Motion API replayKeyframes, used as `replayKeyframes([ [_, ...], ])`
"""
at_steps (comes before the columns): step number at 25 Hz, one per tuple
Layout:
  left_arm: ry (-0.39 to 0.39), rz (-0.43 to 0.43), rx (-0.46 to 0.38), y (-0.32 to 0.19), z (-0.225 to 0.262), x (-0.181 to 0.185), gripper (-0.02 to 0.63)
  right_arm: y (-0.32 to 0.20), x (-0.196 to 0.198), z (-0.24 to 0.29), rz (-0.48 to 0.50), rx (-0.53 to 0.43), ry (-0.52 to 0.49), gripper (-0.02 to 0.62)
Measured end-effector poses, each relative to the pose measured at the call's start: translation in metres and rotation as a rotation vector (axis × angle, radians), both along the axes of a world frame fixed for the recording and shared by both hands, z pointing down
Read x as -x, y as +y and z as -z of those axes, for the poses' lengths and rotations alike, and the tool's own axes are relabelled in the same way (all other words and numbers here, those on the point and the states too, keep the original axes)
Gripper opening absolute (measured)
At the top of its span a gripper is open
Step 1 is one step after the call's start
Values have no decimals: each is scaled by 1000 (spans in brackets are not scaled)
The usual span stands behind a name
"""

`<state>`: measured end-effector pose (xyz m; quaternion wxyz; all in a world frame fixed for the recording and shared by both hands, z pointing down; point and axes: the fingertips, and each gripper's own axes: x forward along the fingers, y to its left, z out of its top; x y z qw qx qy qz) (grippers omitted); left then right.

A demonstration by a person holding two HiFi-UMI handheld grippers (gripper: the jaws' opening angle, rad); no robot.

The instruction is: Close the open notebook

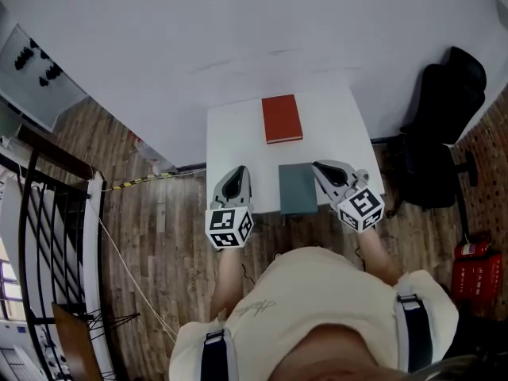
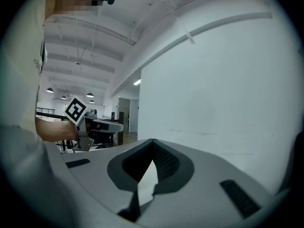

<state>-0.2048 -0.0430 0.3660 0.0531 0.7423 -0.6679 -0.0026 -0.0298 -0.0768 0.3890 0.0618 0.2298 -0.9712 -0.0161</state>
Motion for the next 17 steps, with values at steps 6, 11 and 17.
replayKeyframes([
  [6, 14, -19, 33, -2, -18, -2, 23, 3, -2, -13, -8, 55, 8, 7],
  [11, 15, -17, 23, -4, -20, 2, 23, 7, -1, -20, -2, 42, 57, 8],
  [17, 31, 22, 20, 0, -30, 28, 23, 4, 5, -28, -10, 25, 83, 8],
])
